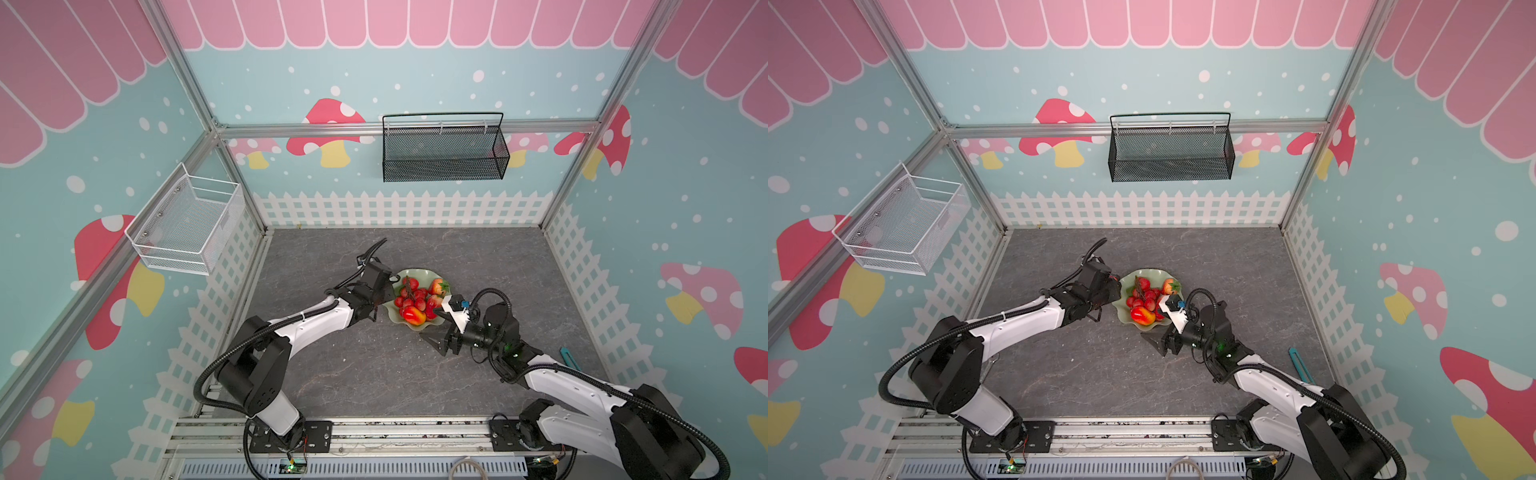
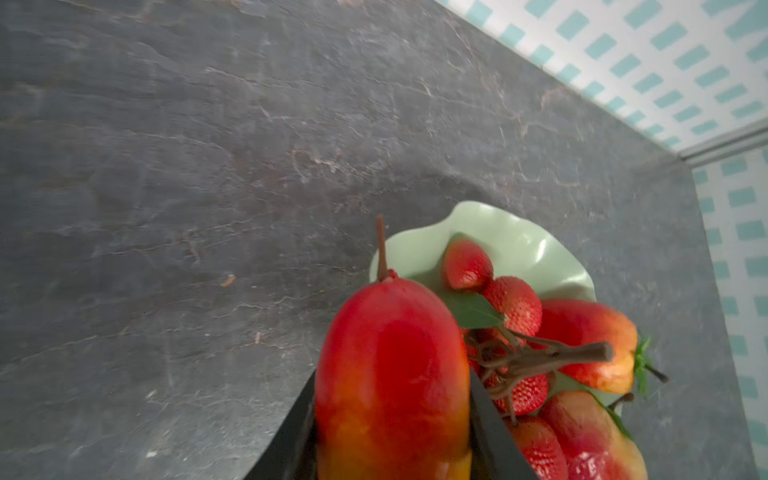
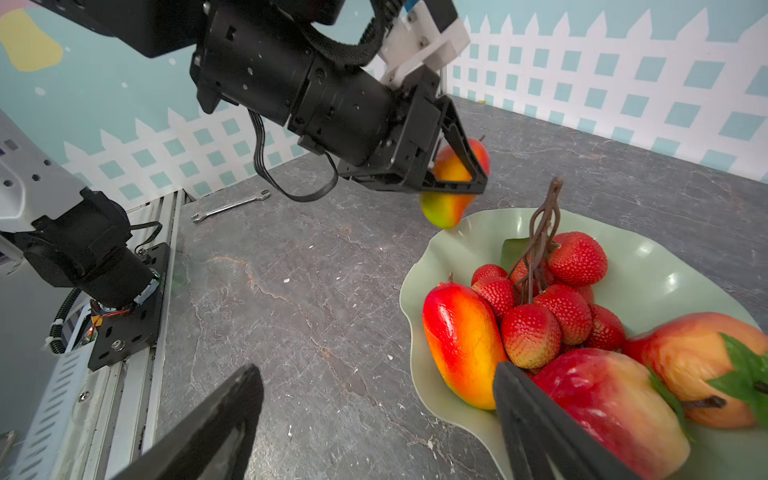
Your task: Place and organize the fake fruits in the fruit bowl
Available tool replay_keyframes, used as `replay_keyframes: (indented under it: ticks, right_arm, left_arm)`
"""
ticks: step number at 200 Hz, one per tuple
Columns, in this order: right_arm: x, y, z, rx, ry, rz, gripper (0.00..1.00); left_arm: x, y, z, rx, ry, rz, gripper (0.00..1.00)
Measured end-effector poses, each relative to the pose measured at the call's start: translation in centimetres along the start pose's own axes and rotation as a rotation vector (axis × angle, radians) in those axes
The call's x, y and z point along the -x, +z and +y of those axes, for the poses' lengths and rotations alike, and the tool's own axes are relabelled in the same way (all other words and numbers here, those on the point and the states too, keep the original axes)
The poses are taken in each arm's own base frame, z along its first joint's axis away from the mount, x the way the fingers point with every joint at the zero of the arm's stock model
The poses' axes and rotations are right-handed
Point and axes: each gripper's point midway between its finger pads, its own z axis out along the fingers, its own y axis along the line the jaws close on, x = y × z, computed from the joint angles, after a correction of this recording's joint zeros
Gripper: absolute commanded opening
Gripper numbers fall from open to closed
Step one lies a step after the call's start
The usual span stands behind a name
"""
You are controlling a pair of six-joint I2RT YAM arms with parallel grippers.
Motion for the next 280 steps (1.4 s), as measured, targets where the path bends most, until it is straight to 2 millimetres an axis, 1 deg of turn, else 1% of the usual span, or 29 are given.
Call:
replay_keyframes:
  ticks: [14,26,39,54,81,129,143,157,173,219,232,240,248,256,260,262,264,280]
  right_arm:
    - [0.0,0.0,-0.1,-0.002,0.001,0.000,0.90]
    - [0.0,-0.1,-0.2,-0.006,0.001,-0.001,0.90]
    - [0.0,-0.1,-0.3,-0.008,0.003,-0.001,0.90]
    - [0.0,-0.1,-0.4,-0.011,0.006,-0.001,0.90]
    - [0.0,-0.1,-0.4,-0.011,0.006,-0.002,0.90]
    - [0.0,-0.1,-0.4,-0.010,0.006,-0.002,0.90]
    - [0.0,-0.1,-0.4,-0.010,0.006,-0.002,0.90]
    - [0.0,-0.1,-0.4,-0.010,0.006,-0.002,0.90]
    - [0.0,-0.1,-0.4,-0.009,0.006,-0.002,0.90]
    - [0.2,-0.3,-0.6,-0.023,0.005,-0.009,0.90]
    - [0.5,-1.1,-1.1,-0.060,0.001,-0.031,0.90]
    - [0.9,-1.8,-1.6,-0.099,-0.001,-0.054,0.90]
    - [1.3,-2.7,-2.5,-0.156,-0.002,-0.082,0.91]
    - [1.6,-3.8,-3.5,-0.218,0.004,-0.111,0.91]
    - [1.6,-4.2,-3.9,-0.242,0.008,-0.122,0.90]
    - [1.7,-4.6,-4.2,-0.261,0.010,-0.130,0.90]
    - [1.7,-4.9,-4.6,-0.278,0.014,-0.136,0.90]
    - [1.9,-7.2,-6.8,-0.406,0.044,-0.186,0.91]
  left_arm:
    - [-0.9,0.4,-1.1,-0.005,0.054,0.020,0.40]
    - [-1.2,0.5,-1.9,-0.006,0.092,0.028,0.41]
    - [-1.2,0.5,-2.7,-0.008,0.121,0.024,0.43]
    - [-1.0,0.4,-3.1,-0.001,0.140,0.016,0.45]
    - [-0.9,0.7,-2.8,0.022,0.158,0.009,0.47]
    - [-1.9,1.7,-1.9,0.061,0.194,0.037,0.50]
    - [-1.9,2.0,-1.9,0.066,0.205,0.041,0.53]
    - [-1.8,2.0,-1.9,0.068,0.210,0.040,0.60]
    - [-1.7,2.0,-2.0,0.068,0.214,0.037,0.63]
    - [-1.5,1.7,-2.1,0.067,0.216,0.029,0.63]
    - [-0.8,1.0,-2.1,0.065,0.219,0.004,0.64]
    - [-0.3,0.2,-2.1,0.063,0.217,-0.018,0.68]
    - [0.5,-1.1,-1.8,0.065,0.222,-0.051,0.73]
    - [1.3,-2.6,-1.3,0.070,0.229,-0.091,0.81]
    - [1.6,-3.2,-1.2,0.070,0.224,-0.109,0.86]
    - [1.9,-3.7,-1.0,0.073,0.235,-0.122,0.95]
    - [2.2,-4.1,-0.9,0.074,0.232,-0.136,0.98]
    - [4.0,-7.4,1.0,0.107,0.234,-0.245,0.99]
